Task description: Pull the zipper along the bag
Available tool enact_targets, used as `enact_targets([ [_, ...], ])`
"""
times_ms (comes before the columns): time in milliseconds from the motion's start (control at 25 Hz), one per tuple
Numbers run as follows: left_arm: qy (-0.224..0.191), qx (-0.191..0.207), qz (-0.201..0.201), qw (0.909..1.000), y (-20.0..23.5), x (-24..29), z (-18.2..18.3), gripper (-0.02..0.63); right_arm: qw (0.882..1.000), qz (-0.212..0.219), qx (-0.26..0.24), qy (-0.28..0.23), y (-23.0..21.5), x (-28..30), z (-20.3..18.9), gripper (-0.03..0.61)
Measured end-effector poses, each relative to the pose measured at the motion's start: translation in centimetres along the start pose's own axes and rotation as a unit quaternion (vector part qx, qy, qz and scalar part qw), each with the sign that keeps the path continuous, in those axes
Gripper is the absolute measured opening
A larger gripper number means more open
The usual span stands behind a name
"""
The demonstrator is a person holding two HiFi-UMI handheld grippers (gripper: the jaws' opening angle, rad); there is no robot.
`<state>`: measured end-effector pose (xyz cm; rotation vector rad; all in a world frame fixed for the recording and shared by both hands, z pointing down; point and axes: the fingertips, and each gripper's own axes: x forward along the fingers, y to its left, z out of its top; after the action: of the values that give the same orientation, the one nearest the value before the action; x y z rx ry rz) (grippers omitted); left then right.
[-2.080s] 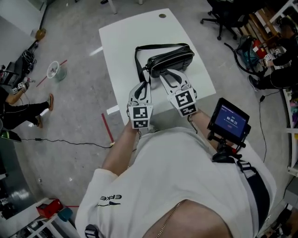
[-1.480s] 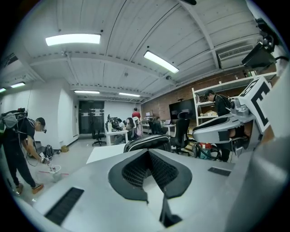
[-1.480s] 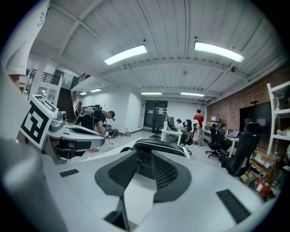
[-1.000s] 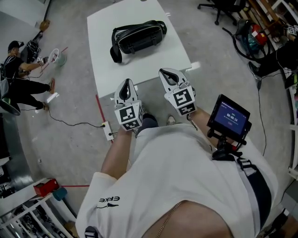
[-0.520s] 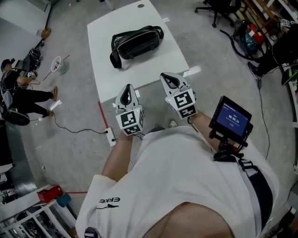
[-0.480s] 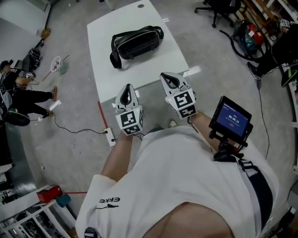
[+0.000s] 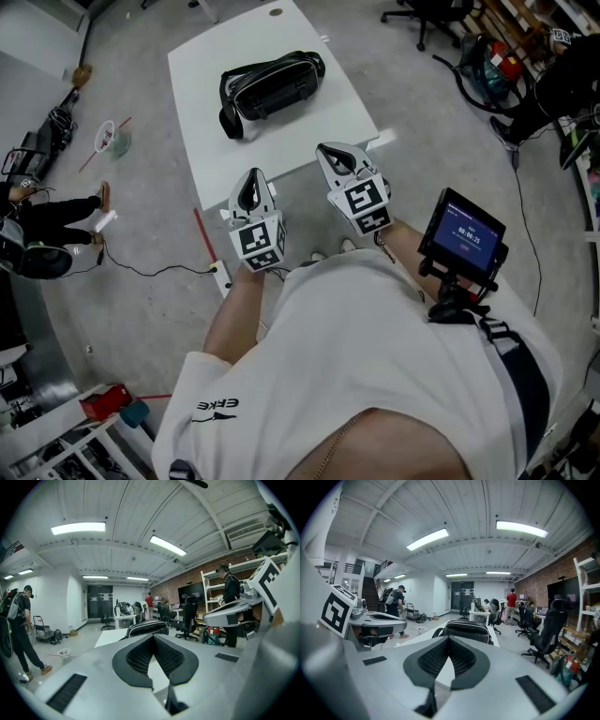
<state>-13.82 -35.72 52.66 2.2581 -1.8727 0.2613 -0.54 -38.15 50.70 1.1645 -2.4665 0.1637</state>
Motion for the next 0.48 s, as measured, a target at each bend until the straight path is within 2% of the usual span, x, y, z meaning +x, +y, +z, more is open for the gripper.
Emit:
enact_targets([
  [480,0.002,-0.015,-0.014,0.9998,-1.3,1.0,-1.4,0.005,1.0,-0.009,-0.007,0.02,-0.4,-0.4,-1.9,0.005],
])
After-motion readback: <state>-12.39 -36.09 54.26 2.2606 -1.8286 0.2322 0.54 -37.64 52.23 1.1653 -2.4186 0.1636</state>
